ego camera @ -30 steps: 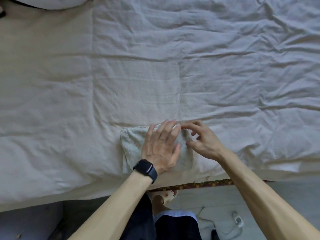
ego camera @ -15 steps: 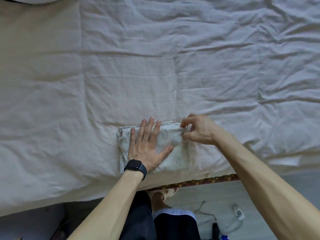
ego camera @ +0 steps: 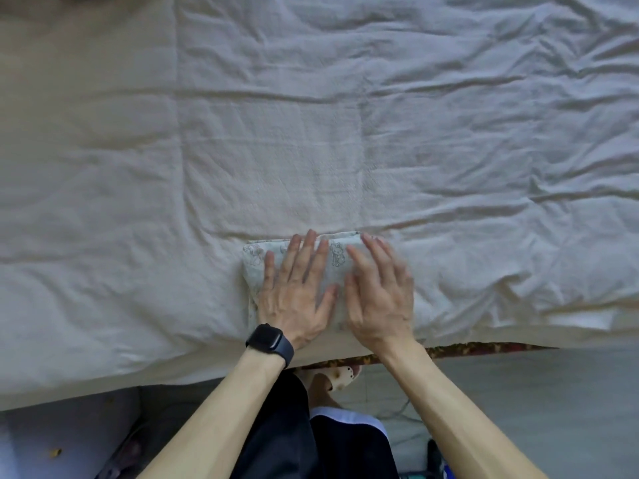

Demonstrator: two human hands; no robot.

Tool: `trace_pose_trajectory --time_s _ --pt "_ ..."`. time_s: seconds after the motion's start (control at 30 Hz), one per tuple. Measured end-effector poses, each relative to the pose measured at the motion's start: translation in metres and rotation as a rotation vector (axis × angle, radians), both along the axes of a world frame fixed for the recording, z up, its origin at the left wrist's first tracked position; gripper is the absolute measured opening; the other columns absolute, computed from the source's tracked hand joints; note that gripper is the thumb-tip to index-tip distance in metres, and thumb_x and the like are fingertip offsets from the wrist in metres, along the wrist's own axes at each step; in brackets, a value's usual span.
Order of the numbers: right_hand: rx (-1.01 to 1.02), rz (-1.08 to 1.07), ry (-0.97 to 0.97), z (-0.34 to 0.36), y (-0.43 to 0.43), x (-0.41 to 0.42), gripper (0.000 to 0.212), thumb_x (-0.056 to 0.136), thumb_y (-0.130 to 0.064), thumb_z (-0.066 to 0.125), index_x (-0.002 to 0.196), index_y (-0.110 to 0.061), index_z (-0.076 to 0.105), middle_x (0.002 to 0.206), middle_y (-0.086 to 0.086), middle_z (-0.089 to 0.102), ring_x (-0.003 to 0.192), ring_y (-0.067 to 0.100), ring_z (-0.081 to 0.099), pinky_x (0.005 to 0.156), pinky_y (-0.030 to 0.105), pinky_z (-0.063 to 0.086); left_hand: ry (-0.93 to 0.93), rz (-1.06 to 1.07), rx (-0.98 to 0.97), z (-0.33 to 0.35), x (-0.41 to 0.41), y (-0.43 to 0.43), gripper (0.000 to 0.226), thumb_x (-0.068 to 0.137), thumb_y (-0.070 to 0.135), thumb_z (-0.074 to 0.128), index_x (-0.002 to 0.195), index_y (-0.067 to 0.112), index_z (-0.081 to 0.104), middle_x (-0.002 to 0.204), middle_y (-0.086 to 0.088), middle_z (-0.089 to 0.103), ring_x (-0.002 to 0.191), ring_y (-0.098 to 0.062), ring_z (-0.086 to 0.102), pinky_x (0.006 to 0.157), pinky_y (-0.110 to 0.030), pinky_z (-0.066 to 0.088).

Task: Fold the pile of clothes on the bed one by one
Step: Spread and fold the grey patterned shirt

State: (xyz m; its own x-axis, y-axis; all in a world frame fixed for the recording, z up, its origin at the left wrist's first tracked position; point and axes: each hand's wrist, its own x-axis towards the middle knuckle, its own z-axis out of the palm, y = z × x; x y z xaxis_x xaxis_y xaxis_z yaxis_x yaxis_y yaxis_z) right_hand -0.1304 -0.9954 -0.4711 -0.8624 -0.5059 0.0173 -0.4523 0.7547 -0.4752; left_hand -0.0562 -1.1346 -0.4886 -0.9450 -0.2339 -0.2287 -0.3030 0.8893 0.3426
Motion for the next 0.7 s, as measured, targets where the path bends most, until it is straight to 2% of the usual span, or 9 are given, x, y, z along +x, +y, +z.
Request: trace_pose_trajectory --time_s 0.07,0.17,0.27,0.33,0.43,0.5,0.6,0.7 --pt "0.148 0.052 -0.105 -0.014 0.000 0.000 0.052 0.101 -0.032 0.041 0.151 -0.017 0.047 0.162 0.006 0.035 0.153 0.022 0.026 0.121 0.049 0.023 -0.055 0.003 -0.024 -0.007 -0.001 0.002 0.071 0.097 0.052 0.033 0.159 0.021 0.016 0.167 -0.001 0.012 0.154 -0.021 0.007 0.123 -0.050 -0.003" --pt "0.296 0.076 -0.245 -0.038 0.007 -0.010 0.063 0.103 -0.043 0.028 0.161 -0.021 0.024 0.170 0.002 0.012 0.157 0.019 0.005 0.125 0.052 0.007 -0.214 0.055 -0.070 -0.030 0.008 -0.018 0.074 0.097 0.063 0.021 0.160 0.028 0.004 0.168 -0.002 0.005 0.154 -0.019 -0.008 0.122 -0.042 -0.014" --pt "0.328 0.035 -0.301 -0.055 0.014 -0.012 0.071 0.101 -0.055 0.026 0.163 -0.021 0.016 0.171 0.003 0.004 0.157 0.018 -0.002 0.126 0.046 -0.001 -0.284 0.063 -0.119 -0.045 0.019 -0.034 0.077 0.094 0.070 0.013 0.159 0.034 -0.009 0.168 0.004 -0.010 0.152 -0.015 -0.018 0.119 -0.043 -0.021" --pt "0.354 -0.040 -0.339 -0.063 0.021 -0.010 0.076 0.099 -0.063 0.021 0.163 -0.024 0.011 0.171 0.002 0.000 0.157 0.015 -0.004 0.126 0.043 -0.003 -0.274 0.083 -0.119 -0.050 0.023 -0.034 0.080 0.092 0.073 0.016 0.157 0.036 -0.014 0.166 0.005 -0.018 0.152 -0.015 -0.019 0.118 -0.044 -0.022" --pt "0.355 -0.054 -0.316 -0.074 0.021 -0.010 0.076 0.099 -0.065 0.015 0.162 -0.024 0.011 0.171 0.004 0.002 0.157 0.017 0.000 0.126 0.043 0.000 -0.237 0.124 -0.129 -0.055 0.025 -0.033 0.083 0.090 0.074 0.023 0.158 0.037 -0.008 0.167 0.003 -0.014 0.153 -0.017 -0.014 0.120 -0.044 -0.018" --pt "0.364 -0.070 -0.293 -0.079 0.022 -0.009 0.076 0.098 -0.065 0.016 0.162 -0.024 0.010 0.171 0.004 0.001 0.157 0.019 0.000 0.125 0.042 -0.005 -0.248 0.192 -0.147 -0.058 0.028 -0.032 0.086 0.087 0.079 0.020 0.158 0.036 -0.005 0.167 0.002 -0.016 0.153 -0.019 -0.017 0.120 -0.042 -0.019" --pt "0.400 -0.126 -0.278 -0.085 0.019 -0.008 0.077 0.096 -0.068 0.017 0.162 -0.030 0.008 0.171 0.002 0.001 0.157 0.018 -0.002 0.123 0.040 -0.014 -0.300 0.268 -0.185 -0.061 0.028 -0.032 0.089 0.085 0.082 0.007 0.157 0.034 -0.014 0.164 0.002 -0.026 0.151 -0.022 -0.024 0.119 -0.040 -0.022" --pt "0.434 -0.168 -0.271 -0.083 0.014 -0.006 0.078 0.095 -0.071 0.014 0.161 -0.033 0.001 0.171 -0.001 -0.006 0.156 0.015 -0.012 0.122 0.044 -0.018 -0.328 0.293 -0.162 -0.062 0.026 -0.030 0.088 0.087 0.079 0.010 0.156 0.033 -0.018 0.163 0.000 -0.028 0.150 -0.019 -0.027 0.118 -0.039 -0.023"
